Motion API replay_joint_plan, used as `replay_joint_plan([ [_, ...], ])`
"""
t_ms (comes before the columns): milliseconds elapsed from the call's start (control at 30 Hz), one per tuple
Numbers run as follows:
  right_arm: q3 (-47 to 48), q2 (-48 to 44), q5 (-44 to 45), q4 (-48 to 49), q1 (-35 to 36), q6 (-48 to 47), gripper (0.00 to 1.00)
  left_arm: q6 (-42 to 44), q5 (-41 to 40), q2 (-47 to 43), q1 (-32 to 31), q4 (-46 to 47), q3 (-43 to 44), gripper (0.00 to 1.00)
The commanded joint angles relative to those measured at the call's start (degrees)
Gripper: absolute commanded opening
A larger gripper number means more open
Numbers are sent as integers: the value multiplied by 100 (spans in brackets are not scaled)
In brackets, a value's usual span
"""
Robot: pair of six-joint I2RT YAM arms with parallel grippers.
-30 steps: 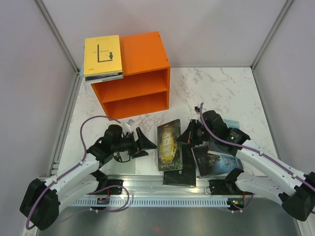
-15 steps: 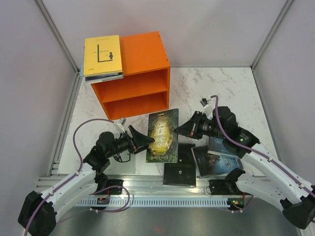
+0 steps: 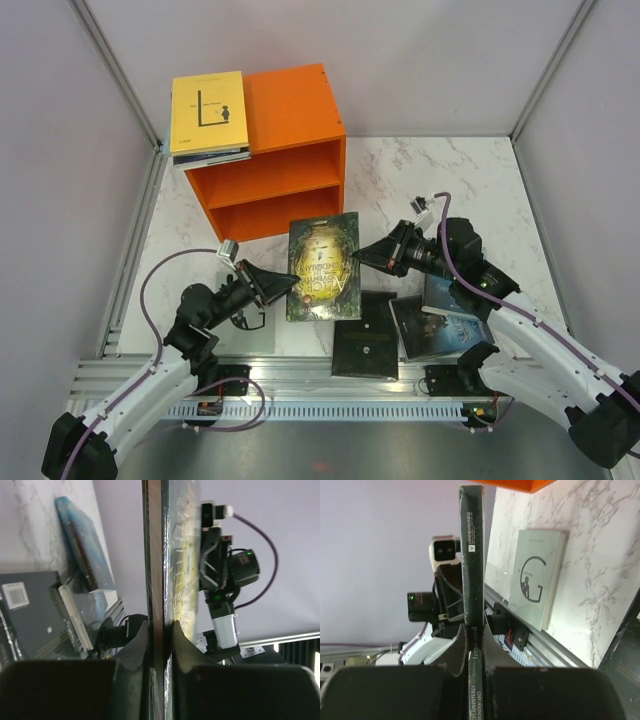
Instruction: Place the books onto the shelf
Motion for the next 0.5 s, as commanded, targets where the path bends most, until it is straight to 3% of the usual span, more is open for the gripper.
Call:
replay_joint_plan([
  [0, -29, 17, -432, 1178, 83, 342, 0, -174, -67, -44, -13, 247, 131, 9],
  [33, -82, 52, -441, 1222, 83, 360, 0, -227, -58, -44, -13, 308, 157, 5],
  [100, -222, 105, -476, 1397, 83, 412, 0, -271, -49, 34, -13, 580, 237, 6],
  [233, -320, 359, -529, 1696, 83, 483, 0, -254, 134, 289, -13, 801, 534, 28],
  [333, -241, 561, -573, 1758, 83, 413, 0, -218, 232, 439, -13, 836, 684, 36],
  [467, -188, 694, -608, 1758, 83, 325, 0, -201, 206, 395, -13, 792, 747, 33],
])
